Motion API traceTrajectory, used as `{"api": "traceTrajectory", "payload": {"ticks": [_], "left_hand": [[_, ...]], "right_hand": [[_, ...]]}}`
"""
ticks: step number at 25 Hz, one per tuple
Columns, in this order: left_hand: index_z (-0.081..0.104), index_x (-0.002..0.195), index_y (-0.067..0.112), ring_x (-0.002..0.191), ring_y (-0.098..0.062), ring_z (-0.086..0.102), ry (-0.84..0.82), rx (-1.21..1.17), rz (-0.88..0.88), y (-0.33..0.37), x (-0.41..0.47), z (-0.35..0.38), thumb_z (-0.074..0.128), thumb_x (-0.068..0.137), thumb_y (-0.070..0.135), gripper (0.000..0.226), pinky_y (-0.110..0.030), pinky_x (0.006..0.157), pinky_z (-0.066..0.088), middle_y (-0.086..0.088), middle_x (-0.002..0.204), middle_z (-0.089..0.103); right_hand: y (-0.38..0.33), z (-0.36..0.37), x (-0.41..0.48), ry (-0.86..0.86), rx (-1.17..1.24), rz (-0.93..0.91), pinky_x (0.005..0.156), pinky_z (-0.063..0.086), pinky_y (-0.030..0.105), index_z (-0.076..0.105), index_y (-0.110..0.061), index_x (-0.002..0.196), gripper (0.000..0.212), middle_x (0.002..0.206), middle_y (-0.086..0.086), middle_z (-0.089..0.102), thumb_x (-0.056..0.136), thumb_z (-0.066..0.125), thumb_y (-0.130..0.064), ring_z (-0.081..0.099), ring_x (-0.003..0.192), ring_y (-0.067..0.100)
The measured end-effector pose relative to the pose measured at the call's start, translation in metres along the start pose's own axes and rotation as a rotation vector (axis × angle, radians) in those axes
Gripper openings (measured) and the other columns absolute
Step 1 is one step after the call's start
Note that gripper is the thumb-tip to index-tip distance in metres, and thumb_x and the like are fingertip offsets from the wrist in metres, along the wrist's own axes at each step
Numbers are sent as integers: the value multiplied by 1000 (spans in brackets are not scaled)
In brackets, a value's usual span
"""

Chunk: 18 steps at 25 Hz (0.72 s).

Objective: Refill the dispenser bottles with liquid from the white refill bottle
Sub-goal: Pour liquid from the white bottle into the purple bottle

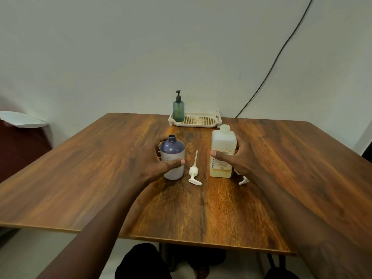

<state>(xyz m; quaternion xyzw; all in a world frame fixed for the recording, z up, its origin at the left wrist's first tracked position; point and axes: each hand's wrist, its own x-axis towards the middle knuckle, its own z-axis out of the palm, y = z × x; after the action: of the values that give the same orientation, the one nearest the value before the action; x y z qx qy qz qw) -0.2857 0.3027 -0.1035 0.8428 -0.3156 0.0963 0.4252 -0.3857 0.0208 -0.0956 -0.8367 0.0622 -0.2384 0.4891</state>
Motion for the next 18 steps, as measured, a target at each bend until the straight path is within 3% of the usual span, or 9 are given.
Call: {"api": "traceTrajectory", "payload": {"ticks": [2, 6, 12, 18], "left_hand": [[49, 143, 37, 114, -15, 64, 45, -9, 47, 2, 5, 4, 74, 57, 88, 103, -35, 92, 60, 6, 137, 64], [56, 140, 22, 108, -6, 60, 189, -54, 150, 16, 26, 14, 88, 69, 61, 87, -3, 81, 48, 9, 130, 64], [58, 133, 20, 108, -15, 65, 277, -201, 80, -5, 46, 54, 61, 60, 96, 105, -5, 94, 38, 13, 124, 59], [54, 133, 34, 92, 1, 61, 426, -163, 197, 1, 40, 48, 79, 66, 68, 79, -2, 84, 44, 19, 116, 60]], "right_hand": [[-3, 7, -3, 80, 8, -43, 71, 51, 12, 48, -22, 138, 83, 125, -7, 61, 68, 86, -46, 63, 104, 8], [-12, 18, 2, 218, -75, -158, 76, 54, 16, 51, -29, 134, 87, 124, -9, 62, 61, 87, -59, 64, 109, 13], [-29, 19, 25, 327, -470, -363, 77, 52, 18, 52, -25, 140, 92, 131, 0, 65, 63, 88, -62, 62, 105, 15], [-36, 19, 42, 357, -591, -418, 75, 61, 34, 50, -30, 137, 87, 121, 0, 67, 66, 72, -74, 62, 99, 19]]}}
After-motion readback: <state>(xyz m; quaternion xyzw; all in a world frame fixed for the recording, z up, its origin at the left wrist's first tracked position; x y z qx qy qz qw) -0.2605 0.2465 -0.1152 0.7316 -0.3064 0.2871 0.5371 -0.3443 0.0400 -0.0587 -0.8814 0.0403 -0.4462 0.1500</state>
